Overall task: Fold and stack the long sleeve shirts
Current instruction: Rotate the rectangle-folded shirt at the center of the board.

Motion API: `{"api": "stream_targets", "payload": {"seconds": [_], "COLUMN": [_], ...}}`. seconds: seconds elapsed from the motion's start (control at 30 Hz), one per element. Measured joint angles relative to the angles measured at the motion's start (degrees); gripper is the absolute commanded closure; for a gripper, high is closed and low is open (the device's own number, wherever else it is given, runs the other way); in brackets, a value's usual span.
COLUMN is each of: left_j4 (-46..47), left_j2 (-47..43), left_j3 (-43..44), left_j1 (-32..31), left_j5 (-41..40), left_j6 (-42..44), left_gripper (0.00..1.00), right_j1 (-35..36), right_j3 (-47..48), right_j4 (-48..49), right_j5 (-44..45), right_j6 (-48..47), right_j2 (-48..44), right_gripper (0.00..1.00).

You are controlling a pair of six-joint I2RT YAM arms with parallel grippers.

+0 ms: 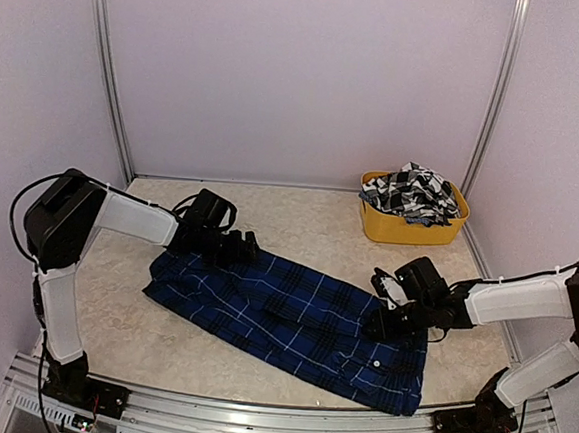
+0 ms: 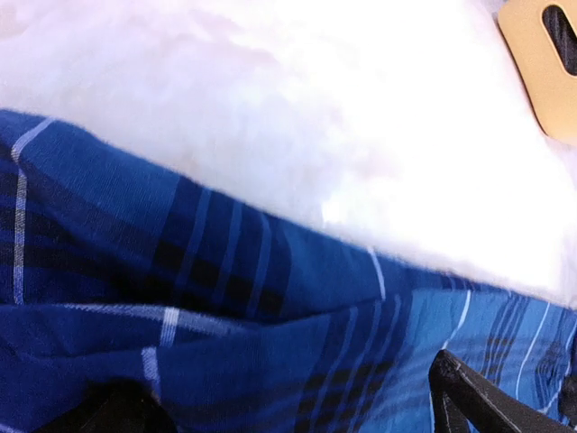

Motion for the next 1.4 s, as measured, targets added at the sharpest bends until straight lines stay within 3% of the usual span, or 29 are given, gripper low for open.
{"api": "stream_targets", "payload": {"seconds": [0.13,0.27,0.53,0.8,1.13,1.4], "left_j4": [-1.20,-1.18,-1.57,-4.81,-6.49,-5.35], "left_j2": [10.14,14.47,9.44,2.86,8.87,15.93], "left_j3": [13.90,20.92,19.65,14.47,14.36,23.34], "left_j1": [1.57,2.67,4.24,4.85,6.93,7.30], "left_j5": [0.28,0.50,-2.51,-5.81,-2.32,2.80], "left_j6": [4.22,7.32,10.47,7.52,4.48,3.58], "left_gripper": [0.01,0.01,0.01,0.01,0.01,0.01], "right_j1": [6.73,12.98,14.95,14.95,14.95,14.95], "right_j3": [0.72,1.51,5.90,13.20,14.88,15.82], "right_j4": [1.20,1.44,-1.11,-3.10,-6.29,-8.00], "right_j5": [0.07,-0.81,0.15,4.28,8.07,10.71], "right_j6": [1.53,2.45,1.86,-0.50,-1.27,-1.22], "right_j2": [1.20,1.95,0.85,2.27,3.45,3.98], "right_gripper": [0.68,0.66,0.63,0.63,0.63,0.63]}}
